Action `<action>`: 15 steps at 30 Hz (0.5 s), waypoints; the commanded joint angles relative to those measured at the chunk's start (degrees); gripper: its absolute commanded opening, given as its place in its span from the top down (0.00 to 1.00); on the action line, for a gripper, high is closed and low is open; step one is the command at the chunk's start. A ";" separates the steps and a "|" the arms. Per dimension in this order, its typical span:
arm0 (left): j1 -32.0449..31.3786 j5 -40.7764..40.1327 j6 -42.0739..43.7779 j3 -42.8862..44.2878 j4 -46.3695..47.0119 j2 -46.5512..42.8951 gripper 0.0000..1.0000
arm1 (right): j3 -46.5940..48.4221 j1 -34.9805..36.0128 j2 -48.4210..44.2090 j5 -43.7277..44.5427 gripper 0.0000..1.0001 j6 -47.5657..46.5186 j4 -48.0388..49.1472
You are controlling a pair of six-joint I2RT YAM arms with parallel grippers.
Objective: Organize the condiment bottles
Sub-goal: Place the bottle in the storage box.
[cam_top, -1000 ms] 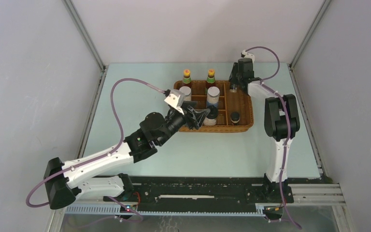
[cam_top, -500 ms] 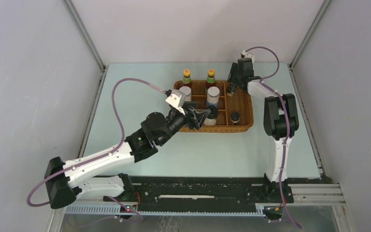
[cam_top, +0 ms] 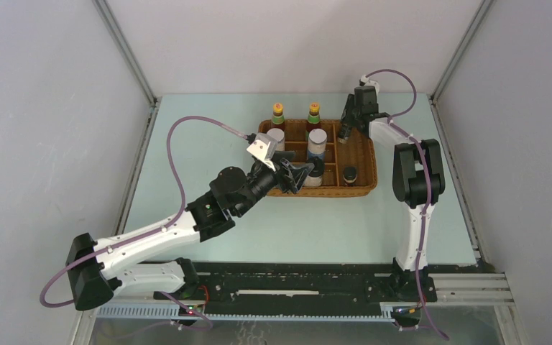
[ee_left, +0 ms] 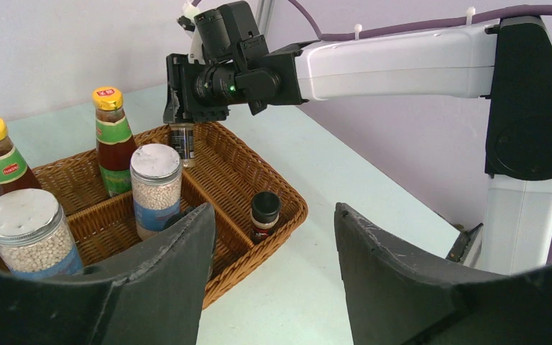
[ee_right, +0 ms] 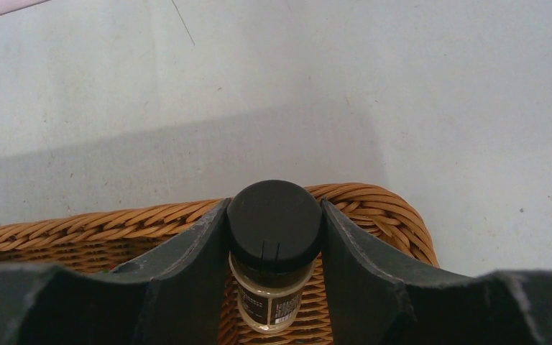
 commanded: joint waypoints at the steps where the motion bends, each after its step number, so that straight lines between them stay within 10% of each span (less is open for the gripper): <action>1: 0.25 0.81 -0.07 1.48 1.01 -0.15 0.33 | 4.03 -0.38 -0.14 0.12 0.45 0.63 -0.48; 15: 0.25 1.46 -1.11 1.40 1.22 0.04 0.34 | 5.19 -0.46 -0.76 0.36 0.44 0.10 -1.85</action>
